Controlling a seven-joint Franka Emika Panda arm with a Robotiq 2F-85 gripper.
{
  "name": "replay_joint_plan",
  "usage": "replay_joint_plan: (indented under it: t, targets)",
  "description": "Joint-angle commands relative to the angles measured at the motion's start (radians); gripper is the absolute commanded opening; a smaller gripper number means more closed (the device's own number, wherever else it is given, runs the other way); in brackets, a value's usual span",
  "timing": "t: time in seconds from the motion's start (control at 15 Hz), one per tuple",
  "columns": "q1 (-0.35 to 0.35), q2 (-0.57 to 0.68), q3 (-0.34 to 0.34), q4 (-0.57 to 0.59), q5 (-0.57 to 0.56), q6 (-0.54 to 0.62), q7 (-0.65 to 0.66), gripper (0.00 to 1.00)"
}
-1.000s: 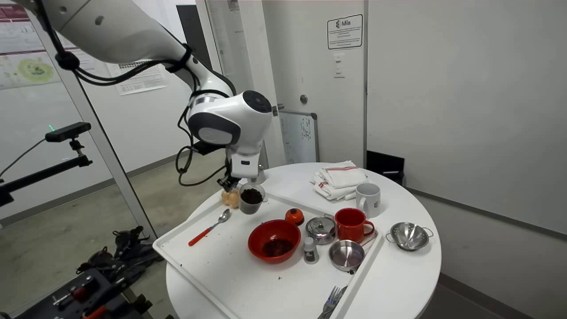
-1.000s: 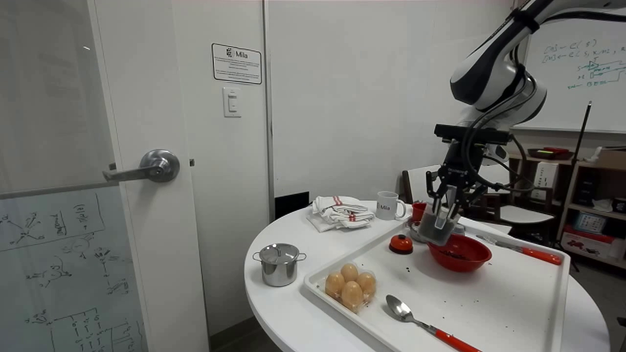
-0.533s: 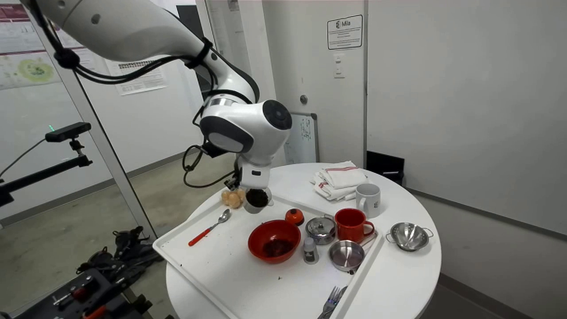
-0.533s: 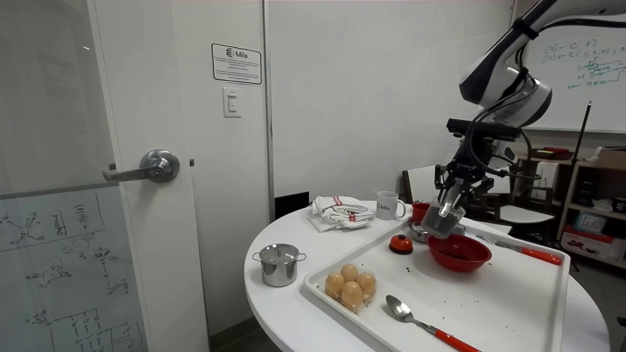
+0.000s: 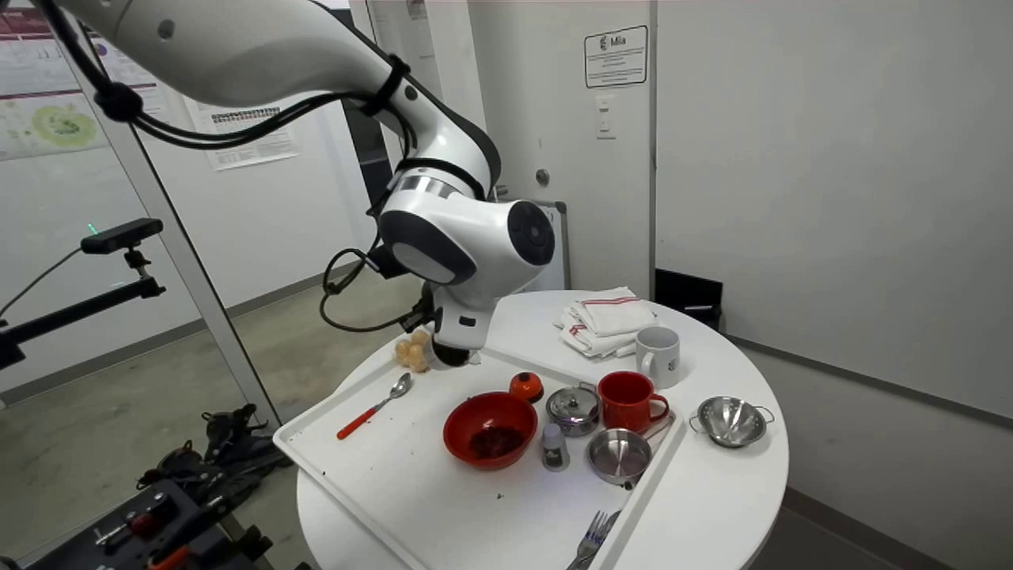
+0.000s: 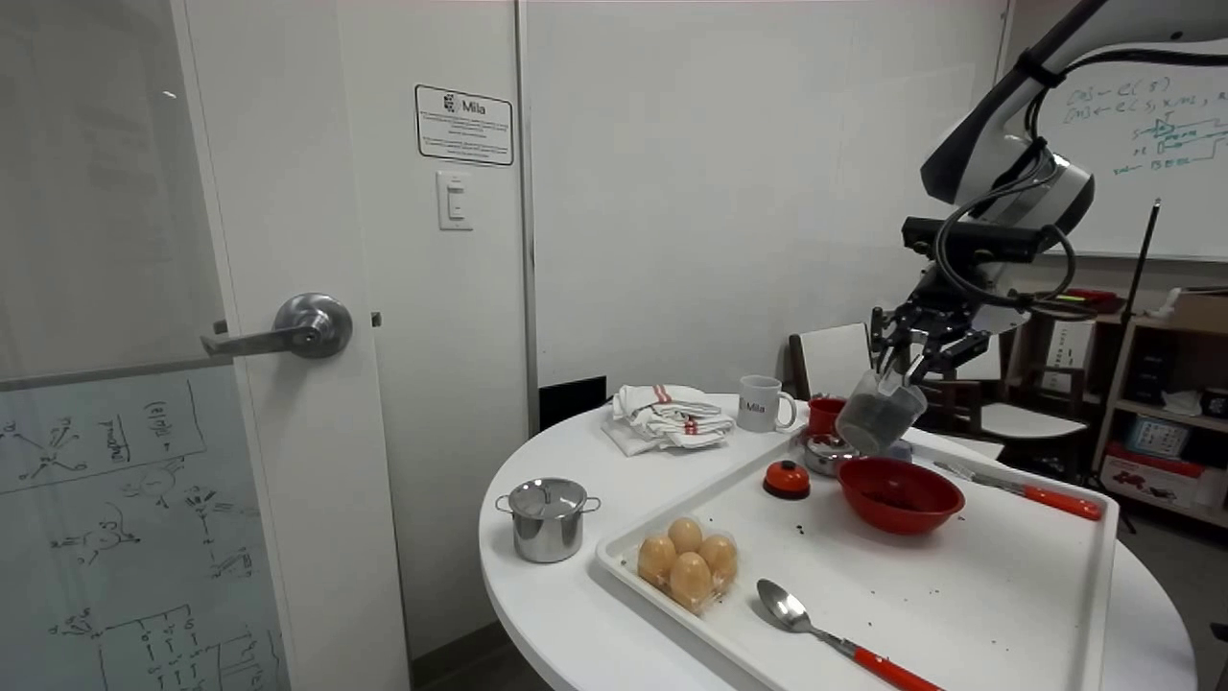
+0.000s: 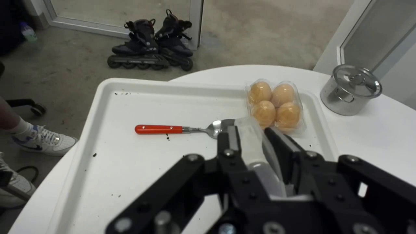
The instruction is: Pour some of the things in the jug into the bowl
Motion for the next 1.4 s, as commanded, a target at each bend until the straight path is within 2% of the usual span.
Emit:
replay_joint_plan:
  t: [0.0,0.13,0.2,0.27,0.33,0.4,0.8,1.33]
  targets:
    - [0.01,0.057,-0.013,0.063,0.007,-0.107,0.005,0.09]
    - [0.029,0.079,-0.017,0.08,-0.017,-0.112,0.031,0.09]
    - [0.028,0.048,-0.026,0.039,0.002,-0.084,0.004,0.09]
    - [0.031,0.057,-0.025,0.043,0.001,-0.084,0.004,0.26]
    - [0.033,0.061,-0.027,0.042,0.001,-0.083,0.004,0.26]
    - [0.034,0.062,-0.028,0.042,0.001,-0.083,0.004,0.1]
    - [0.005,0.11,-0.041,0.085,0.036,-0.166,0.103,0.1]
    - [-0.041,0.15,-0.068,0.134,0.091,-0.297,0.133,0.1]
